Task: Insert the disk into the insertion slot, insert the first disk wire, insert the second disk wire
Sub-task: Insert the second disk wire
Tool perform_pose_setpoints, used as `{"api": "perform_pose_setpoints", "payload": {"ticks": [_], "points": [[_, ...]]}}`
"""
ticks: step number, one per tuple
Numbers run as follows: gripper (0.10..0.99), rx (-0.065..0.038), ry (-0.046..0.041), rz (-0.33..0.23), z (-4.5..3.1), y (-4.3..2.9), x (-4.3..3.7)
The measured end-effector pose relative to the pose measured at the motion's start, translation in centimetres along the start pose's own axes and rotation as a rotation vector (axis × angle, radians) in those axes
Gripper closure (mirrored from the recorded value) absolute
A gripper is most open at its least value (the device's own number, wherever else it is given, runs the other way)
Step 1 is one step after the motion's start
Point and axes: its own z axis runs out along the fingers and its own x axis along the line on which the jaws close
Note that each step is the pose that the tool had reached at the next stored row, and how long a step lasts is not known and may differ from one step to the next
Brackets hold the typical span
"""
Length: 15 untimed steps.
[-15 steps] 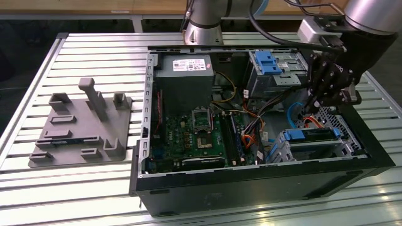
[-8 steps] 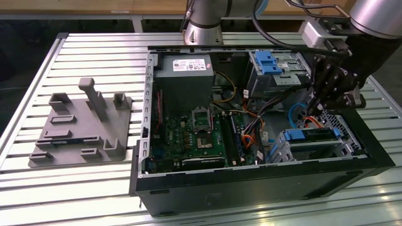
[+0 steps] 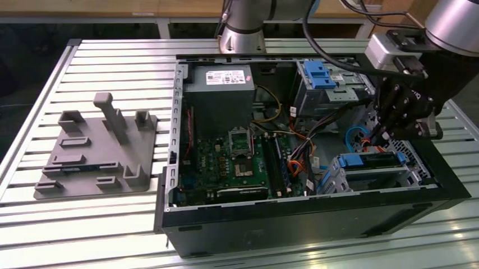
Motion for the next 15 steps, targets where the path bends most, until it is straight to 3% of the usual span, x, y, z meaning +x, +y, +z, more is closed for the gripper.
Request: {"api": "perform_pose_setpoints", "payload": {"ticks": [4,5,15], "points": [[0.925,-0.002,-0.0318,0.0,0.15,-0.05,0.83],[0.925,-0.002,-0.0348,0.0,0.17,-0.05,0.91],[0.925,-0.002,-0.0348,-0.001,0.25,-0.06,1.11]]}}
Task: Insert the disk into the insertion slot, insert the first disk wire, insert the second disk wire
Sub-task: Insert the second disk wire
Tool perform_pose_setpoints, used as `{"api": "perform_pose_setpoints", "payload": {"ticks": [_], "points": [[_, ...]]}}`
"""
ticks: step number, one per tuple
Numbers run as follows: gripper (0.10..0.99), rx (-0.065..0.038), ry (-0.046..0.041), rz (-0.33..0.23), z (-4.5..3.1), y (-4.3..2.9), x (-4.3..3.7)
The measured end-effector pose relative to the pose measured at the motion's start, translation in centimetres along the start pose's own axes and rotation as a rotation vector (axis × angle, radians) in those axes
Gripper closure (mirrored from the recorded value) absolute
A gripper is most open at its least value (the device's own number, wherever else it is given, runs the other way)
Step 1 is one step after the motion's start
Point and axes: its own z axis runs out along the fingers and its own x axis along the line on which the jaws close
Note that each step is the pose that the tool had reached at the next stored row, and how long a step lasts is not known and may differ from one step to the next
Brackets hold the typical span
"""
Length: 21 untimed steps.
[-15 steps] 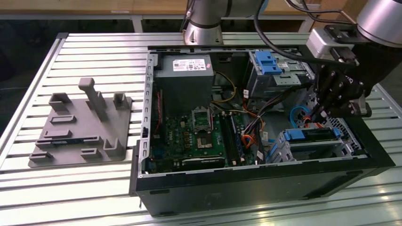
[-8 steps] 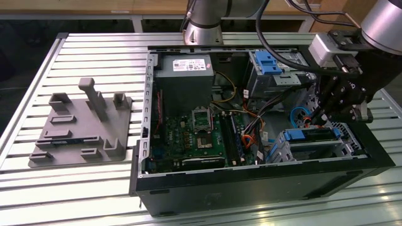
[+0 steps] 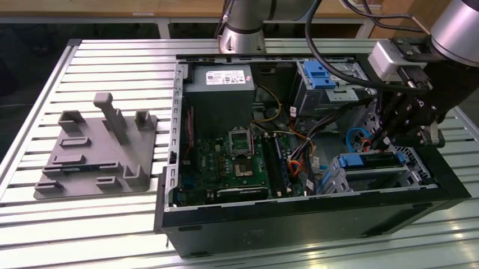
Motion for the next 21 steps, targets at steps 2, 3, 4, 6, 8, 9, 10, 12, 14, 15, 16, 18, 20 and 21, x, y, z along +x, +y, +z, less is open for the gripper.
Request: {"api": "perform_pose_setpoints", "payload": {"ticks": [2,3,4,6,8,9,10,12,14,15,16,18,20,21], "points": [[0.925,0.0,0.0,0.0,0.05,-0.01,0.14],[0.925,0.0,0.0001,0.0,0.07,-0.01,0.21],[0.925,0.0,0.0,0.0,0.1,-0.02,0.27],[0.925,0.0,0.0,0.0,0.14,-0.02,0.37],[0.925,0.0,0.0,0.0,0.16,-0.02,0.45],[0.925,0.0,0.0,0.0,0.17,-0.03,0.47],[0.925,0.0,0.0,0.0,0.18,-0.03,0.48],[0.925,0.0,0.0,0.0,0.2,-0.03,0.51],[0.925,0.0,0.0,0.0,0.23,-0.03,0.56],[0.925,0.0,0.0001,0.0,0.24,-0.03,0.58],[0.925,0.0,0.0001,0.0,0.25,-0.03,0.61],[0.925,0.0,-0.0001,0.0,0.28,-0.04,0.64],[0.925,0.0,0.0001,0.0,0.31,-0.05,0.67],[0.925,0.0,0.0001,0.0,0.32,-0.06,0.68]]}}
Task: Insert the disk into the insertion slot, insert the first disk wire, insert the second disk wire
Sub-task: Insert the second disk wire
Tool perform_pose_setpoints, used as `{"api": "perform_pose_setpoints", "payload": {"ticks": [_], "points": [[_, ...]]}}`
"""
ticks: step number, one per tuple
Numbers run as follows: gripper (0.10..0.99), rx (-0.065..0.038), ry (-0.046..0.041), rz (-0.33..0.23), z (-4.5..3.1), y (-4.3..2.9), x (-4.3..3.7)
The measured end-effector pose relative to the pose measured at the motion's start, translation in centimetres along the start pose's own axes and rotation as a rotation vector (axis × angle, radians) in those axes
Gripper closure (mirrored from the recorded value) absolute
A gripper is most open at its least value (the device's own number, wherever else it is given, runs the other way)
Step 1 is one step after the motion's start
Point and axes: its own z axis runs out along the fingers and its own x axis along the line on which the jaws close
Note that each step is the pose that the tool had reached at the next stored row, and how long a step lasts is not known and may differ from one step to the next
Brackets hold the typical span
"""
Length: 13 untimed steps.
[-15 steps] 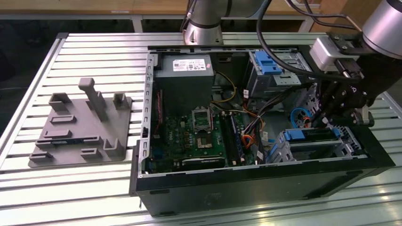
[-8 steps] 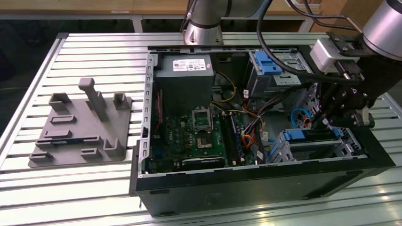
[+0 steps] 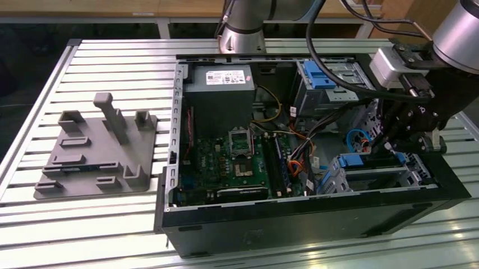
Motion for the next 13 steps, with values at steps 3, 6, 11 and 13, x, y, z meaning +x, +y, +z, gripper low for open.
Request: {"api": "perform_pose_setpoints", "payload": {"ticks": [3,6,11,13], "points": [[0.925,0.0,-0.0001,0.0,0.03,-0.02,0.05],[0.925,0.0,-0.0001,0.0,0.07,-0.05,0.1],[0.925,0.0,-0.0001,0.0,0.11,-0.07,0.23],[0.925,0.0,-0.0001,0.0,0.14,-0.07,0.27]]}}
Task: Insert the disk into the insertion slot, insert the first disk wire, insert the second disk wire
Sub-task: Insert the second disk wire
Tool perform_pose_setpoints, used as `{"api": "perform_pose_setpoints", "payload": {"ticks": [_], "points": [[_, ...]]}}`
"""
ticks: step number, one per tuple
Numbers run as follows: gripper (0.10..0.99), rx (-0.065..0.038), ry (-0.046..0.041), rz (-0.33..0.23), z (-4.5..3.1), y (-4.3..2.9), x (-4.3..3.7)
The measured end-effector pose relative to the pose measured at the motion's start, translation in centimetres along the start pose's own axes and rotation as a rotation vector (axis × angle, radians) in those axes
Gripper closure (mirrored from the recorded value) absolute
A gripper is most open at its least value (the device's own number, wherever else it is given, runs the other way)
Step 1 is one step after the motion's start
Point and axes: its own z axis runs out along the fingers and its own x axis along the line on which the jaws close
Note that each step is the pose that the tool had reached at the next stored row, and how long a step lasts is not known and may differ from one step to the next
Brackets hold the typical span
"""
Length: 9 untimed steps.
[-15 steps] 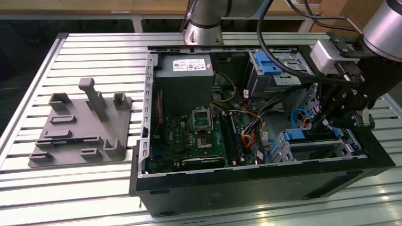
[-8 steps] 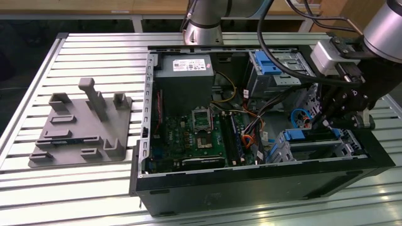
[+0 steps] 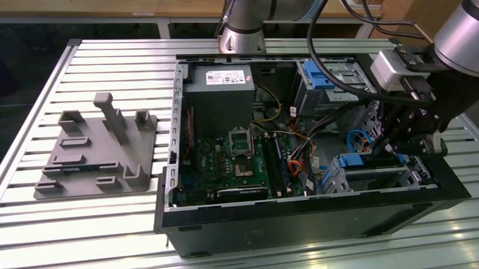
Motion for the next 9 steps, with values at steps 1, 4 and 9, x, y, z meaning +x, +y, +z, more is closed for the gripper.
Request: {"api": "perform_pose_setpoints", "payload": {"ticks": [1,4,9], "points": [[0.925,0.0,0.0001,0.0,0.02,0.0,0.02],[0.925,0.0,0.0002,0.0,0.12,0.0,0.05],[0.925,0.0,0.0001,0.0,0.38,-0.01,0.06]]}}
